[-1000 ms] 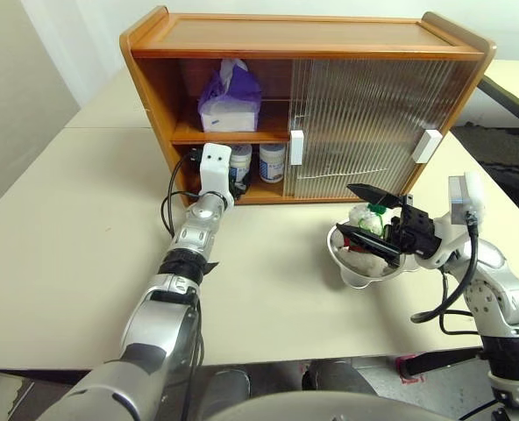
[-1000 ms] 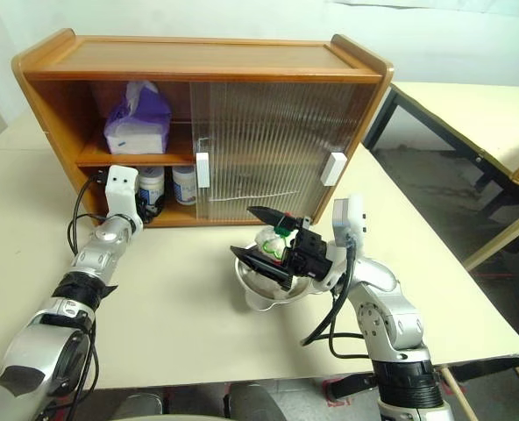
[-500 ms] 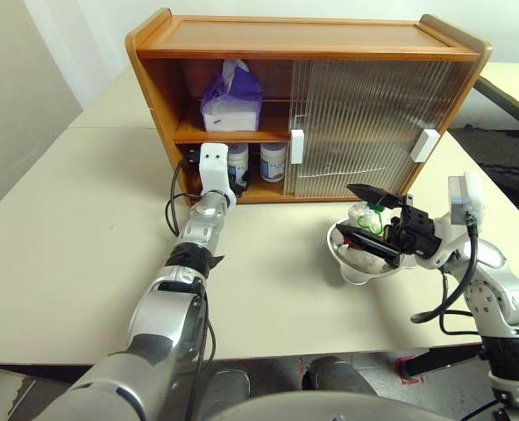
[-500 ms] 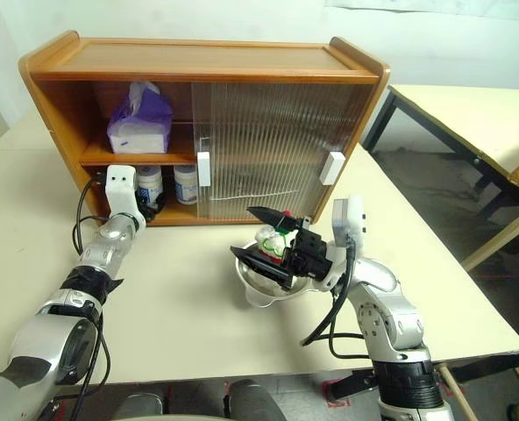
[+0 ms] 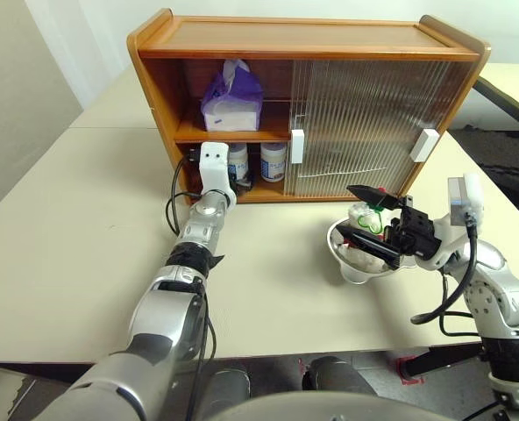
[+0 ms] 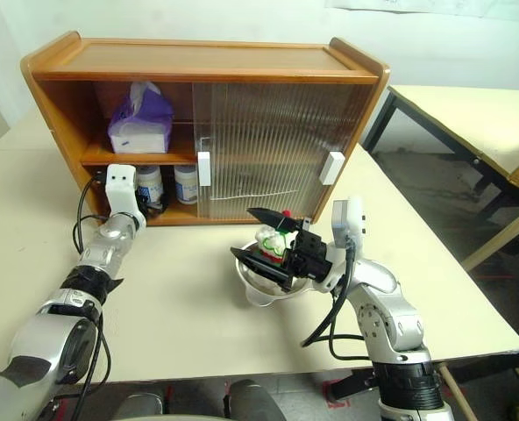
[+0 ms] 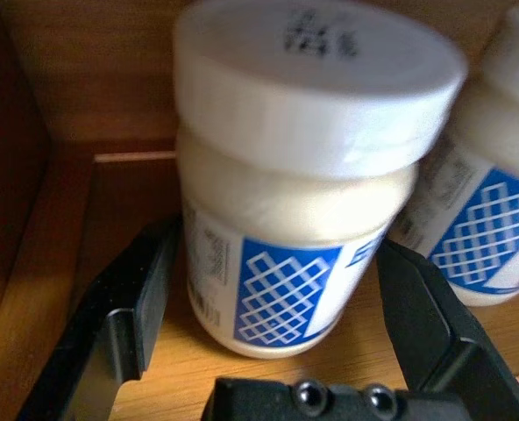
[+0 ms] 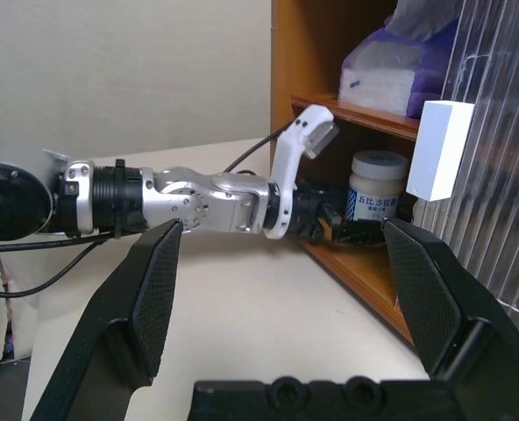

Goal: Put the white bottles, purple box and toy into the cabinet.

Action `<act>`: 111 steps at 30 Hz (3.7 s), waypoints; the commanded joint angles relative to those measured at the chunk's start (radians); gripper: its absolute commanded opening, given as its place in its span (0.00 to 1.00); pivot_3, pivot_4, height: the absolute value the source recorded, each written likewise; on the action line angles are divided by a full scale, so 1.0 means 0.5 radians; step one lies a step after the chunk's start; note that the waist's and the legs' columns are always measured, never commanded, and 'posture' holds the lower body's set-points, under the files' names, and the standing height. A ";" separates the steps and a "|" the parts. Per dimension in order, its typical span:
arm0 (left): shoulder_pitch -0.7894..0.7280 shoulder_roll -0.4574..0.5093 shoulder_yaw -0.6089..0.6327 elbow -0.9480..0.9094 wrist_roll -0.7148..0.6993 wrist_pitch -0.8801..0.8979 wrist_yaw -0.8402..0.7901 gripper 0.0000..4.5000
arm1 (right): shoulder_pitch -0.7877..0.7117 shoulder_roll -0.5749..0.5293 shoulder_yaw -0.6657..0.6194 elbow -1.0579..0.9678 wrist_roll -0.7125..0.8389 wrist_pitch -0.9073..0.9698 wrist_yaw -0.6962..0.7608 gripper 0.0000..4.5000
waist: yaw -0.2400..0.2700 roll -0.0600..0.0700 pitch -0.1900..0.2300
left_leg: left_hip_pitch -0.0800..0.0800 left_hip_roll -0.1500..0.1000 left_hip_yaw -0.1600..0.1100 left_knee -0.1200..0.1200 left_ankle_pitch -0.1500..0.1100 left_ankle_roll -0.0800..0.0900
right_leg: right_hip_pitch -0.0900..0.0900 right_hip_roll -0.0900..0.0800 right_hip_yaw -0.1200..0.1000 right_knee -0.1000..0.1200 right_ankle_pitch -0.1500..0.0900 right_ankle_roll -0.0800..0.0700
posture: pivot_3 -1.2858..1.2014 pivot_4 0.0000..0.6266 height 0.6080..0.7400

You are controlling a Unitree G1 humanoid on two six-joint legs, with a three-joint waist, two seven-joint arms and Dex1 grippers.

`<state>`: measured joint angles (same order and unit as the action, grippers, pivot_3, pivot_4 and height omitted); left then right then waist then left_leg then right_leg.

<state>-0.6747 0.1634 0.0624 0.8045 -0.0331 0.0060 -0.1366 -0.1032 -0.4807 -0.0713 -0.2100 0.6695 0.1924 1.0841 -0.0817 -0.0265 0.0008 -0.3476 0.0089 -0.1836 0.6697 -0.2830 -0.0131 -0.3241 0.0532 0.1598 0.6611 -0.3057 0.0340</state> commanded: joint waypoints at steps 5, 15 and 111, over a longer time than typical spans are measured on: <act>0.558 0.089 -0.098 -0.917 -0.003 0.293 -0.210 1.00 | -0.002 0.009 -0.001 0.010 -0.014 -0.019 -0.003 1.00 | -0.012 0.000 0.000 | 0.000 0.000 0.002 -0.002 -0.001 -0.002 | -0.001 0.000 0.000 0.000 -0.004 -0.009 | 0.45 0.00 1.00; 0.927 0.233 -0.229 -1.429 -0.056 0.198 -0.578 0.71 | -0.049 0.039 0.027 0.071 -0.034 -0.037 0.022 1.00 | 0.026 0.000 0.000 | 0.001 0.000 0.001 -0.005 -0.007 0.001 | -0.003 0.000 0.000 0.000 -0.004 -0.022 | 0.46 0.00 1.00; 0.271 0.020 -0.758 -1.281 0.621 -0.481 -0.408 0.01 | 0.014 0.062 0.051 0.069 -0.054 -0.076 0.068 1.00 | 0.004 0.002 0.000 | 0.002 0.000 -0.001 0.001 -0.018 0.009 | 0.004 0.000 -0.001 0.000 -0.004 -0.018 | 0.45 0.00 1.00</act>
<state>-0.5346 0.1779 -0.3234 0.1613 0.2724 -0.2645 -0.3475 -0.1011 -0.4499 -0.0519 -0.1609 0.6500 0.1613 1.1178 -0.0798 -0.0256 0.0008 -0.3468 0.0090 -0.1841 0.6704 -0.2920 -0.0084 -0.3223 0.0531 0.1594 0.6608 -0.3077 0.0253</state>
